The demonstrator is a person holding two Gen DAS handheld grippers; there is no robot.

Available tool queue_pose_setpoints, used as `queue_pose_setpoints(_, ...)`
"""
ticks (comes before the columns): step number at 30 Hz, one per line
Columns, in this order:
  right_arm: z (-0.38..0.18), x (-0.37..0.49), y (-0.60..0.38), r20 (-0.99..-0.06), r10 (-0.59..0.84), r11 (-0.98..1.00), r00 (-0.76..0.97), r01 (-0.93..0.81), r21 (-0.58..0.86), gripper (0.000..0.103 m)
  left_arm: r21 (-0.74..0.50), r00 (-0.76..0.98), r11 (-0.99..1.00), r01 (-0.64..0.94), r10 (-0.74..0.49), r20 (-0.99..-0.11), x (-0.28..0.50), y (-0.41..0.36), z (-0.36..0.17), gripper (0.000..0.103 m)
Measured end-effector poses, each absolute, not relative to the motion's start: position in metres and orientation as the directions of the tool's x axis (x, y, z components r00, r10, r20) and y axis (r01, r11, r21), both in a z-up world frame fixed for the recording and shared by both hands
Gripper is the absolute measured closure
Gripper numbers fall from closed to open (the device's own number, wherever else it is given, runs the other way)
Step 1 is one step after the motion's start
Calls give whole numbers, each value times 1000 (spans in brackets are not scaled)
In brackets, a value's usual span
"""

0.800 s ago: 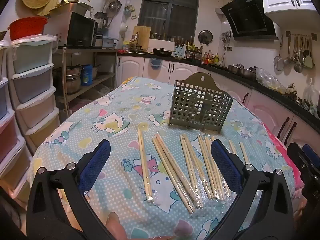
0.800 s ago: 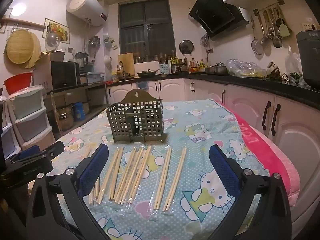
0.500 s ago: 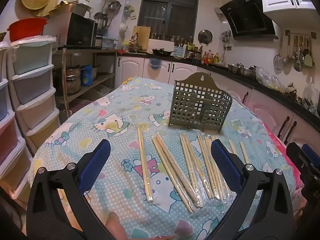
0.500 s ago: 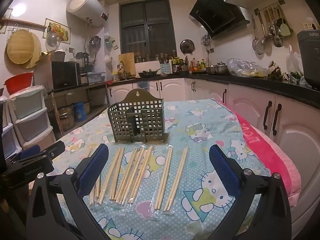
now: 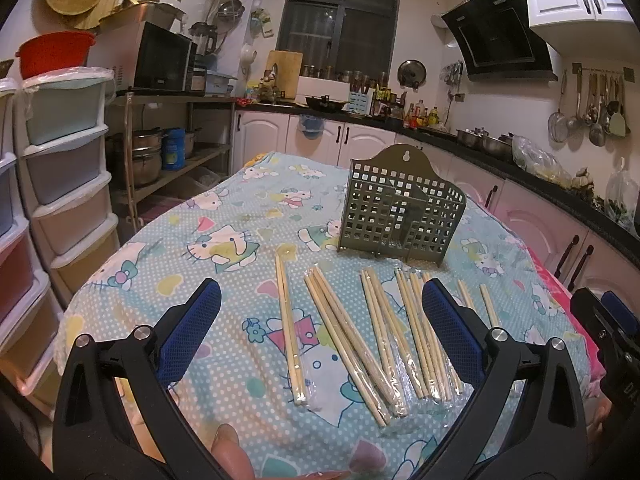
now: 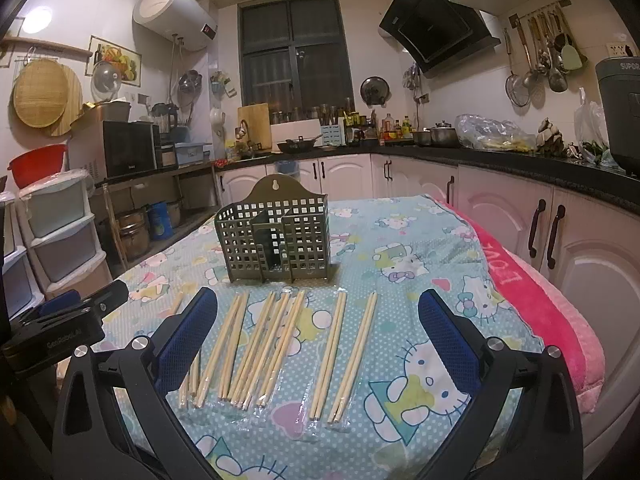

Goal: Organize utensils

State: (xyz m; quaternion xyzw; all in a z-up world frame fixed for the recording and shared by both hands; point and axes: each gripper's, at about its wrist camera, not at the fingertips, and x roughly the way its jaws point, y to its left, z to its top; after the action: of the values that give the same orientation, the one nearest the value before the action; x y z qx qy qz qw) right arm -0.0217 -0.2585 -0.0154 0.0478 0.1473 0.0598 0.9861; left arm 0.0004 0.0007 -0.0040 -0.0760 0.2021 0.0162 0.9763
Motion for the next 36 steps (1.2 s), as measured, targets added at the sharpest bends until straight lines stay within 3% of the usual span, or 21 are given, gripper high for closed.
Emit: queue_pose_setpoints(36, -20, -21, -260, -302, 141, 986, 943, -106, 130, 5, -145, 912, 988, -58, -7, -409, 5, -2, -6, 11)
